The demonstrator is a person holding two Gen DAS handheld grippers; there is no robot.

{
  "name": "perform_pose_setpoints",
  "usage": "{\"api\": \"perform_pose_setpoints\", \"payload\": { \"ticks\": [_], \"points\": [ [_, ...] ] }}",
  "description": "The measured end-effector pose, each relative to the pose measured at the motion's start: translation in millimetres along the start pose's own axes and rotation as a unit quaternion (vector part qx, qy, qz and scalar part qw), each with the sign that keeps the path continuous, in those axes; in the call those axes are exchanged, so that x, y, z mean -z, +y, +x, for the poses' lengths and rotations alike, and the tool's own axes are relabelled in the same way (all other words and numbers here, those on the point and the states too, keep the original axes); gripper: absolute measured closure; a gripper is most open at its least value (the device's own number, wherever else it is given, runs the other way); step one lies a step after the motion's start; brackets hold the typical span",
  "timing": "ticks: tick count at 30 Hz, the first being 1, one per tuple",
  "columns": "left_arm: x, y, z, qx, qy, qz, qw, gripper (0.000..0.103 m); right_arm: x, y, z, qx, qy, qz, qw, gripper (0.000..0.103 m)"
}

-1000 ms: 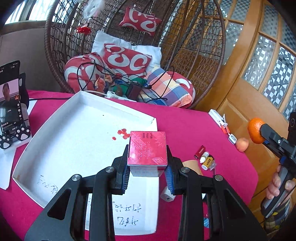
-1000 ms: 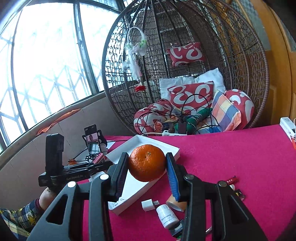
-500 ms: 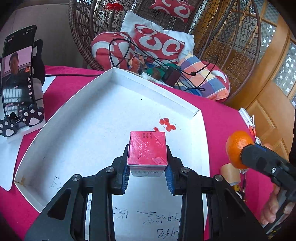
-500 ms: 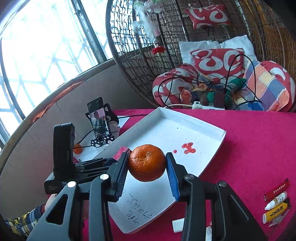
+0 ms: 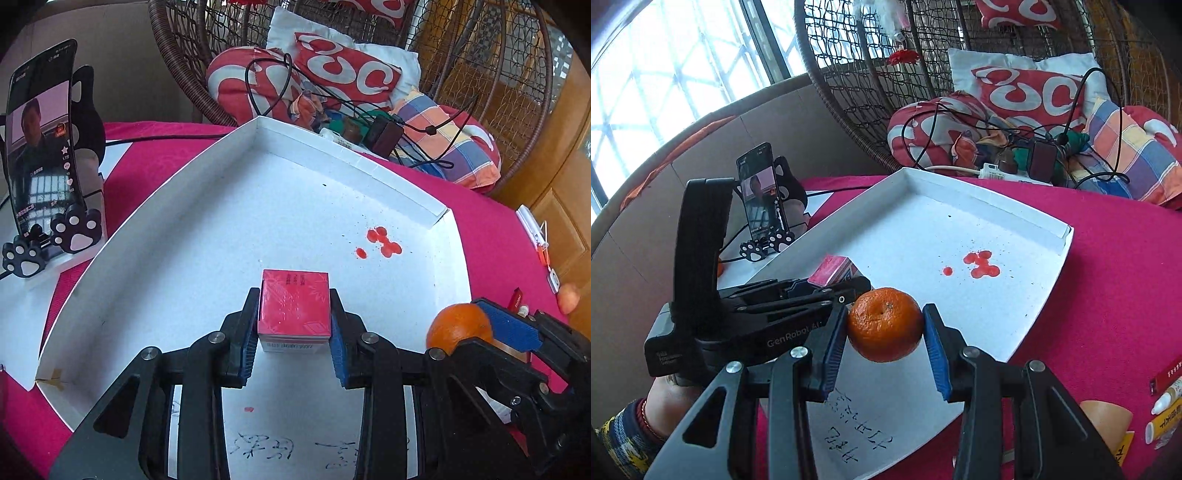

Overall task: Organize rigid objects
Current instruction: 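Lower the red box into the tray and open the left gripper while the right releases the orange, then grasp the blue binder clip with the left gripper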

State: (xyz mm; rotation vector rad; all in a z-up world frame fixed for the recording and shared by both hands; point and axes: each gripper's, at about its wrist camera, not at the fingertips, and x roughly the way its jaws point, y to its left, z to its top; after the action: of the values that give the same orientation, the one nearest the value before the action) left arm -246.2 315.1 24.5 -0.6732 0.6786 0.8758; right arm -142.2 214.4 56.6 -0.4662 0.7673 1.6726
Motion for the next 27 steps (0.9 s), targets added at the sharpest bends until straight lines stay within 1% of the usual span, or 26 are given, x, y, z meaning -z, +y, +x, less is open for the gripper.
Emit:
{"api": "perform_pose_setpoints", "payload": {
  "ticks": [1,2,3,4,5,6,7,8,9,10,11,12,14,16,18,19,20,21,22,23,24,25,26,27],
  "points": [
    [0.4,-1.2,-0.3,-0.006,-0.001,0.003,1.0,0.066,0.4,0.4,-0.6,0.007,-0.004,-0.006,1.0,0.06],
    [0.7,-1.6,-1.2,-0.011,-0.004,0.002,0.9999,0.062,1.4,0.6,-1.5,0.015,-0.008,-0.011,1.0,0.053],
    [1.0,-1.3,-3.0,-0.014,-0.008,-0.003,0.9999,0.051,2.3,0.7,-2.7,0.023,-0.013,-0.013,1.0,0.047],
    [1.7,0.8,-6.0,-0.017,-0.015,-0.011,0.9997,0.038,3.0,0.2,-4.7,0.029,-0.019,-0.013,0.999,0.034],
    [2.0,3.9,-10.3,-0.02,-0.025,-0.021,0.9993,0.031,3.3,-0.7,-7.5,0.038,-0.028,-0.012,0.999,0.027],
    [2.1,6.8,-15.1,-0.017,-0.035,-0.031,0.9988,0.017,3.6,-2.1,-12.3,0.04,-0.038,-0.011,0.998,0.024],
    [2.2,8.9,-21.0,-0.011,-0.047,-0.037,0.9982,0.008,2.9,-3.9,-17.4,0.037,-0.046,-0.009,0.998,0.02],
    [2.4,8.0,-28.7,-0.007,-0.061,-0.035,0.9975,0.005,2.6,-6.3,-24.7,0.032,-0.055,-0.005,0.998,0.019],
    [2.6,5.3,-37.3,-0.008,-0.075,-0.028,0.9967,0.0,2.2,-9.1,-34.1,0.029,-0.068,-0.001,0.997,0.017],
    [2.6,1.0,-47.1,-0.011,-0.09,-0.02,0.9956,0.0,1.5,-11.9,-45.8,0.03,-0.085,0.004,0.996,0.011],
    [3.2,-4.9,-57.9,-0.009,-0.106,-0.008,0.9943,0.0,1.1,-15.2,-59.7,0.031,-0.106,0.007,0.994,0.0],
    [4.4,-11.9,-69.5,0.002,-0.122,0.003,0.9925,0.0,1.0,-18.7,-76.1,0.032,-0.13,0.011,0.991,0.0],
    [8.6,-27.7,-92.6,0.04,-0.152,0.026,0.9872,0.0,0.6,-27.1,-112.9,0.037,-0.179,0.023,0.983,0.0],
    [16.6,-48.1,-112.4,0.074,-0.179,0.061,0.9791,0.0,1.9,-38.8,-154.1,0.04,-0.239,0.041,0.969,0.0],
    [29.8,-72.8,-125.6,0.109,-0.197,0.106,0.9685,0.0,8.1,-53.3,-196.4,0.041,-0.309,0.06,0.948,0.0],
    [37.6,-85.7,-128.3,0.129,-0.195,0.129,0.9637,0.0,12.4,-62.1,-215.4,0.036,-0.345,0.07,0.935,0.0],
    [45.3,-100.6,-127.1,0.153,-0.181,0.155,0.9591,0.0,18.6,-71.6,-231.6,0.031,-0.376,0.082,0.922,0.0],
    [55.1,-116.1,-123.3,0.18,-0.156,0.184,0.9536,0.0,25.9,-82.0,-245.2,0.03,-0.4,0.1,0.91,0.0],
    [65.9,-131.5,-116.9,0.203,-0.124,0.213,0.9477,0.0,33.2,-92.5,-255.3,0.036,-0.413,0.122,0.902,0.0],
    [78.7,-147.0,-108.5,0.218,-0.089,0.243,0.9412,0.0,39.5,-102.5,-261.6,0.048,-0.415,0.142,0.897,0.0],
    [93.8,-160.2,-99.3,0.226,-0.059,0.27,0.9341,0.0,42.3,-112.1,-264.6,0.06,-0.403,0.155,0.9,0.0],
    [107.8,-172.2,-90.8,0.228,-0.037,0.295,0.9271,0.0,45.8,-121.1,-265.0,0.072,-0.385,0.165,0.905,0.0],
    [122.5,-182.3,-82.6,0.227,-0.018,0.32,0.9196,0.0,50.8,-129.3,-262.4,0.085,-0.369,0.176,0.909,0.0],
    [135.1,-190.6,-75.4,0.227,-0.001,0.34,0.9126,0.001,58.3,-136.6,-260.0,0.098,-0.358,0.188,0.909,0.0]
  ]
}}
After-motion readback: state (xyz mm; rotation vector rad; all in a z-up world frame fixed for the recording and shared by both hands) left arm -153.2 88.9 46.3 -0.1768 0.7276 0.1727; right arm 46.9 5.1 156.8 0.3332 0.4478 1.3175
